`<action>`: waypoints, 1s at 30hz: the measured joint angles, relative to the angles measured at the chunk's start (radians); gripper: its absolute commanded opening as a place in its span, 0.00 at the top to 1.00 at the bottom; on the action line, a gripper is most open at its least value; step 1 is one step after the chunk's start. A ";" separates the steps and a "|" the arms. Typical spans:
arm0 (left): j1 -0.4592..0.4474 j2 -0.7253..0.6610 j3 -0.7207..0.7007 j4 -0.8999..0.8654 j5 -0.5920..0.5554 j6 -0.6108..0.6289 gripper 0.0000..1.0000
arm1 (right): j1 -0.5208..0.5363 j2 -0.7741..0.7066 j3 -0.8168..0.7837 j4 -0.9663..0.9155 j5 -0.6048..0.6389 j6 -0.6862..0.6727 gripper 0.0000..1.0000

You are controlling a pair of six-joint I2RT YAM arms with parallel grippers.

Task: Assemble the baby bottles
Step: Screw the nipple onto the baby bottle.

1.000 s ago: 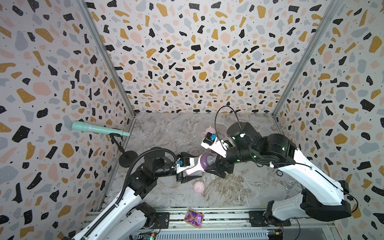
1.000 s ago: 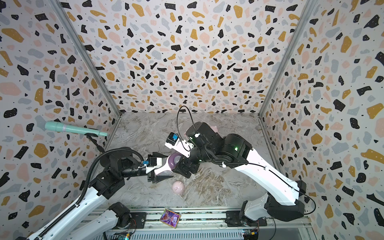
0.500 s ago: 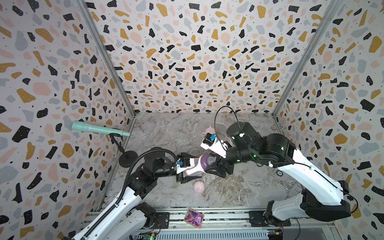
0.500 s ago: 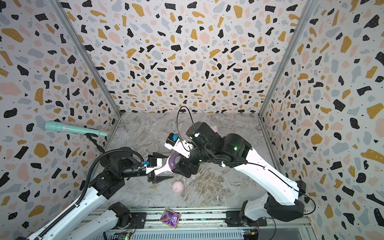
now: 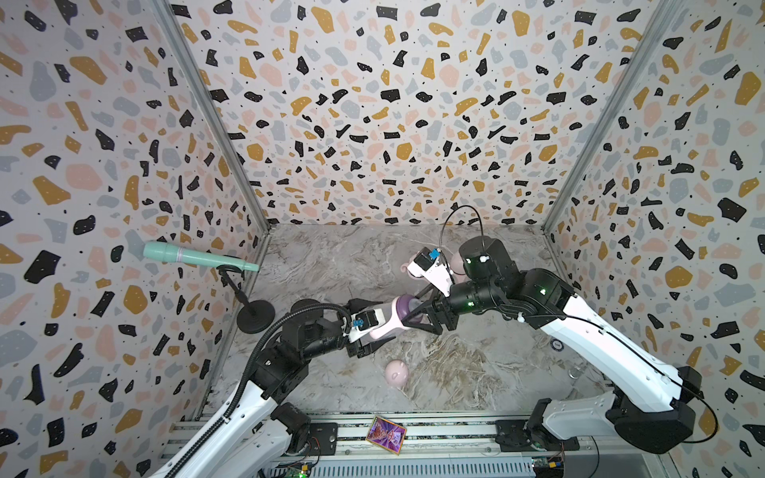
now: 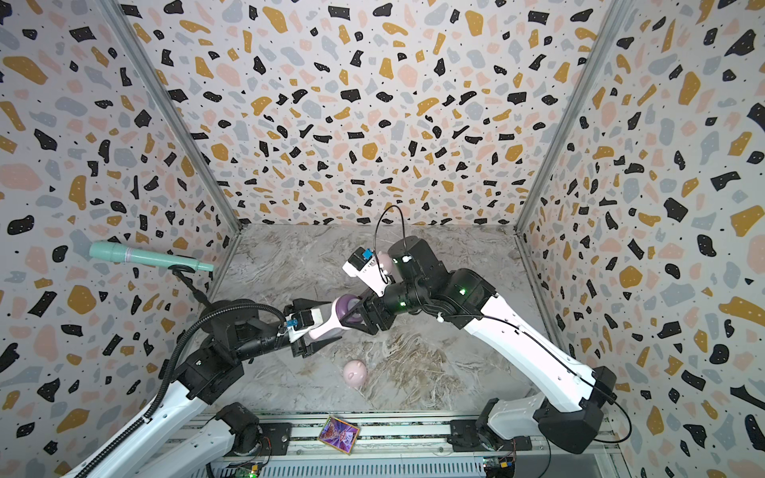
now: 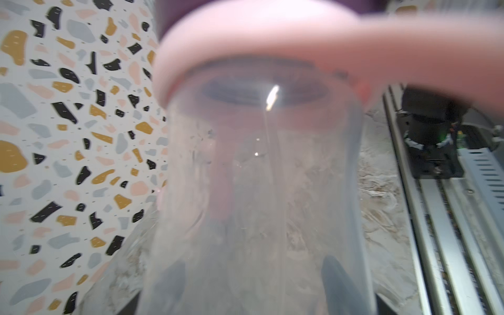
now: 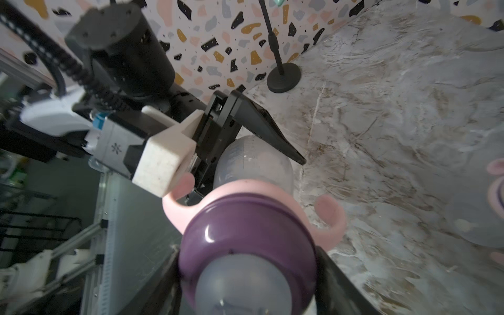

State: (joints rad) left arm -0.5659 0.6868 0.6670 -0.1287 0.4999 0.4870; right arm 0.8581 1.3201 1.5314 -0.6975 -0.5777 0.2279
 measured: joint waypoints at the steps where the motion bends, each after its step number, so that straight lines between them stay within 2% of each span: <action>1: 0.000 -0.011 -0.005 0.009 -0.038 0.001 0.99 | -0.018 -0.002 -0.026 0.050 -0.034 0.042 1.00; 5: -0.006 -0.048 -0.018 0.057 -0.193 0.033 1.00 | -0.065 0.011 -0.092 0.247 -0.142 0.251 1.00; 9: -0.009 -0.069 -0.018 0.094 -0.332 0.088 1.00 | -0.080 0.043 -0.132 0.441 -0.190 0.477 0.98; 10: -0.011 -0.071 -0.019 0.098 -0.355 0.101 1.00 | -0.084 0.050 -0.140 0.469 -0.198 0.510 0.88; 12: -0.014 -0.072 -0.019 0.102 -0.391 0.130 1.00 | -0.097 0.068 -0.126 0.467 -0.209 0.529 0.47; 13: -0.014 -0.072 -0.019 0.102 -0.396 0.134 1.00 | -0.101 0.083 -0.088 0.415 -0.209 0.501 0.32; 14: -0.014 -0.069 -0.018 0.107 -0.395 0.140 1.00 | -0.100 0.109 -0.019 0.328 -0.200 0.450 0.24; 17: -0.011 -0.055 0.004 0.099 -0.365 0.134 1.00 | -0.096 0.172 0.210 0.076 -0.104 0.247 0.11; 20: -0.006 -0.033 0.017 0.065 -0.274 0.115 1.00 | -0.111 0.137 0.311 -0.076 -0.003 0.057 0.07; 24: -0.006 0.023 0.040 -0.005 -0.101 0.094 1.00 | -0.098 0.027 0.306 -0.195 0.056 -0.114 0.07; 30: -0.006 0.101 0.117 -0.125 0.134 0.096 1.00 | 0.076 -0.089 0.187 -0.224 0.131 -0.277 0.03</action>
State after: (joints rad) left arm -0.5724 0.7876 0.7845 -0.2535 0.6338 0.5831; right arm 0.9344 1.2308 1.7180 -0.9215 -0.4465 -0.0494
